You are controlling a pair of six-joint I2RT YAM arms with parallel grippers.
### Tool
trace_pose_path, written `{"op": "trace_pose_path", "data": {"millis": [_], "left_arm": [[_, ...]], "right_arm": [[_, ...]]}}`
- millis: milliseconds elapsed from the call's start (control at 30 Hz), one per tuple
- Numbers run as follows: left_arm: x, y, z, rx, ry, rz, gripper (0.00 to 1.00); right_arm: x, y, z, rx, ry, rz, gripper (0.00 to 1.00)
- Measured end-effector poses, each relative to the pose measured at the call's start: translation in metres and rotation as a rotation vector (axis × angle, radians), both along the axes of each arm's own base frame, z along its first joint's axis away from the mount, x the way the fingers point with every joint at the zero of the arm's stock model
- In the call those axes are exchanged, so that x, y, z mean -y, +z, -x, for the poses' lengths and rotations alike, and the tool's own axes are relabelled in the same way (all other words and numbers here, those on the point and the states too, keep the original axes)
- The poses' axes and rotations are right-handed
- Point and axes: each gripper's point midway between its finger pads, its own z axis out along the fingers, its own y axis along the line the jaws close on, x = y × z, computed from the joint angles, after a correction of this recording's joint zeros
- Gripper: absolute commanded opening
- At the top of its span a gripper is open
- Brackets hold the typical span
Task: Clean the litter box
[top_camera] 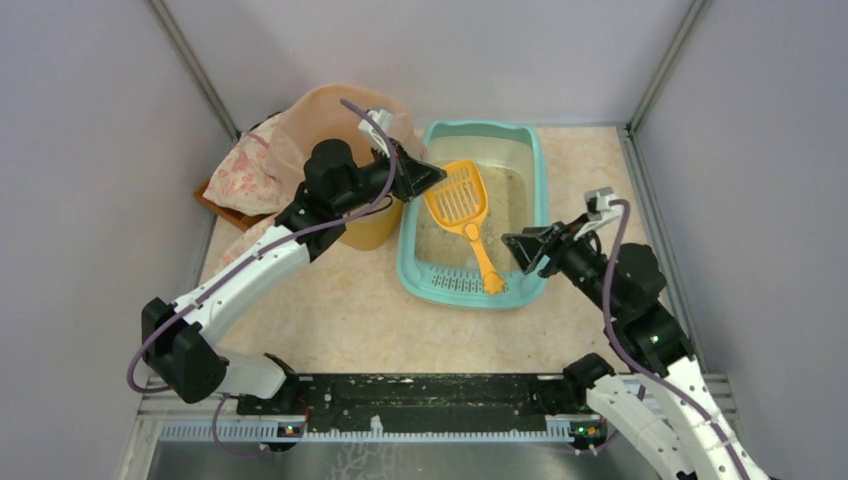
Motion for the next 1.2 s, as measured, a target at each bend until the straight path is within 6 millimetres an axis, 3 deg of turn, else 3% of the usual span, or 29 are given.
{"op": "trace_pose_path", "data": {"millis": [133,367,533,733,900,1200], "left_arm": [[-0.004,0.000,-0.011,-0.032,0.072,0.045,0.00],[-0.022,0.000,-0.029,-0.125,0.249,0.179,0.00],[-0.037,0.019,-0.033,-0.124,0.329,0.328,0.00],[-0.041,0.039,-0.033,-0.111,0.332,0.434,0.00],[-0.044,0.040,-0.031,-0.120,0.330,0.460,0.00],[-0.039,0.036,-0.026,-0.149,0.291,0.469,0.00]], "right_arm": [[0.016,0.030,0.008,0.103,-0.067,-0.062,0.58],[0.020,0.038,0.011,0.144,-0.072,-0.066,0.59],[0.021,0.052,0.017,0.207,-0.067,-0.108,0.61],[0.017,0.050,0.012,0.216,-0.058,-0.101,0.61],[0.013,0.038,0.005,0.197,-0.052,-0.088,0.56],[-0.003,0.035,-0.004,0.192,0.004,-0.111,0.56]]}}
